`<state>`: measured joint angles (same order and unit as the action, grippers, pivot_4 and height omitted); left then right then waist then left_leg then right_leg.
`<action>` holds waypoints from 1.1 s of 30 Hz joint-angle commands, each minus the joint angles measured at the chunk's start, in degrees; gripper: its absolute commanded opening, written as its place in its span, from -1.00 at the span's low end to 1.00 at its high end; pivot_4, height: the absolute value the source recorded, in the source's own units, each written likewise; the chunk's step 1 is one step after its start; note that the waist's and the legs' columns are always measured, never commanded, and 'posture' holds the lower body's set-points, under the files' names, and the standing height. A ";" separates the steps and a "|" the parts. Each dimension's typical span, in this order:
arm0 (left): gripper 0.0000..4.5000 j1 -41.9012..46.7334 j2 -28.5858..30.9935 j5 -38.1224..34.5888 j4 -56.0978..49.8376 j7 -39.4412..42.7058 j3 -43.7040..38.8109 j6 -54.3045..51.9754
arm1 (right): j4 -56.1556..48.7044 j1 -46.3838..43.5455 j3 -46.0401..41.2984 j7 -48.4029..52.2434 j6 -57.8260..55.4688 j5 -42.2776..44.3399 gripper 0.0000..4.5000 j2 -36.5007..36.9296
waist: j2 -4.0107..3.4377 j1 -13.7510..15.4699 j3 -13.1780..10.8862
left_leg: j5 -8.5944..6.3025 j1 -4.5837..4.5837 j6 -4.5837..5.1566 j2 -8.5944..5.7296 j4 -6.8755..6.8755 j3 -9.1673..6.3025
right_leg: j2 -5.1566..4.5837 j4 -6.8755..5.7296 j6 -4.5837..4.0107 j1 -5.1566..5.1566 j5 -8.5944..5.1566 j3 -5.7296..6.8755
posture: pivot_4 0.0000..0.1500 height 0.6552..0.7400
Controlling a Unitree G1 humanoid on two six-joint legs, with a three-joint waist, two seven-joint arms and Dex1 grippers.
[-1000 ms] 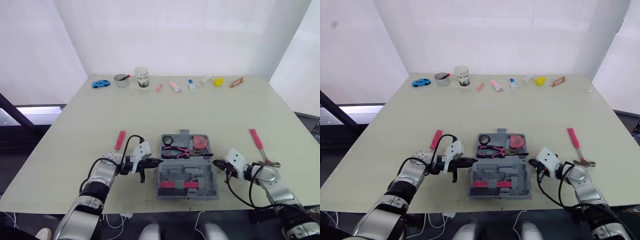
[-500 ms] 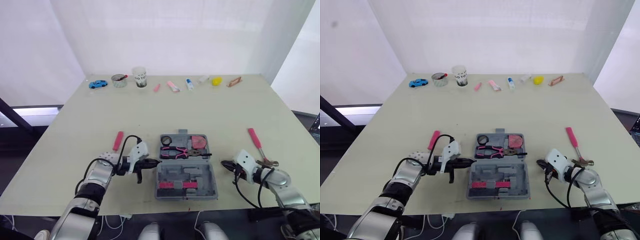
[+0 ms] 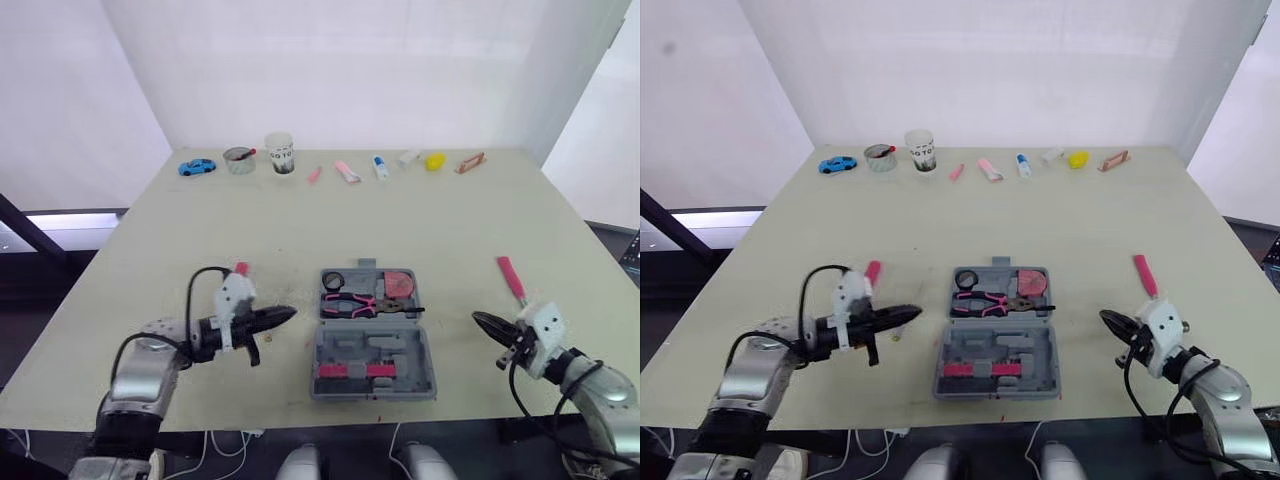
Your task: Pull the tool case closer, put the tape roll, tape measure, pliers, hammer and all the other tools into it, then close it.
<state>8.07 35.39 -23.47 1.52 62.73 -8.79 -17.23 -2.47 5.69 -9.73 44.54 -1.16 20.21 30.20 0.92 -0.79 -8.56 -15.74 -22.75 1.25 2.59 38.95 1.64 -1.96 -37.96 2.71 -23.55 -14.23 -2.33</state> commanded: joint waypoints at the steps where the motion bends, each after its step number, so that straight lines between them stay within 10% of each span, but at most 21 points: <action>1: -1.00 -4.95 1.01 -5.42 -4.44 -2.65 -7.35 -2.96 | -3.46 4.40 -6.06 -1.14 -0.02 3.69 -0.98 -0.04 | 0.00 0.01 0.00 | 0.00 0.01 0.00 -0.01 0.00 0.00 | 0.00 0.00 -0.02 0.00 -0.02 0.00 | 1.00 1.00; 6: -0.17 -11.06 0.88 -8.20 -3.81 -4.83 -14.44 -2.03 | -3.11 10.60 -12.09 -1.68 2.29 5.88 -1.00 -1.07 | 0.02 0.08 -0.01 | 0.00 0.00 0.00 -0.12 0.00 0.03 | 0.01 0.02 -0.10 -0.01 -0.07 0.00 | 1.00 1.00; 12: 1.00 -21.14 1.53 -6.61 1.19 -4.55 -22.38 5.53 | -7.38 21.07 -19.86 -1.95 3.47 10.62 0.15 -4.68 | 0.04 0.02 -0.03 | -0.01 0.06 -0.01 0.01 -0.13 0.14 | -0.01 0.07 -0.11 -0.06 -0.11 -0.09 | 1.00 1.00; 17: 1.00 -29.24 -0.31 -7.00 3.04 -5.58 -27.40 8.99 | -8.67 27.87 -23.32 -0.48 3.91 12.15 0.94 -5.79 | 0.07 0.01 -0.01 | -0.01 0.13 -0.02 0.13 -0.19 0.30 | -0.14 0.12 0.06 -0.10 -0.22 -0.16 | 1.00 1.00; 33: 1.00 -36.00 -4.96 -5.94 -5.85 -12.10 -24.93 10.22 | -9.45 29.24 -23.01 2.10 3.68 12.56 0.94 -5.93 | 0.11 0.06 0.00 | -0.04 0.07 -0.06 0.16 -0.54 0.30 | -0.84 0.38 -0.08 -0.22 -0.24 -0.10 | 1.00 1.00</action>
<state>-27.72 30.40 -30.19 -2.09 51.70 -34.15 -7.18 -9.17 35.25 -32.18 46.73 2.56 32.11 23.02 1.02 -0.73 -8.55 -15.78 -22.68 1.20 2.72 38.41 1.97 -2.80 -37.57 2.54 -23.77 -14.43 -2.44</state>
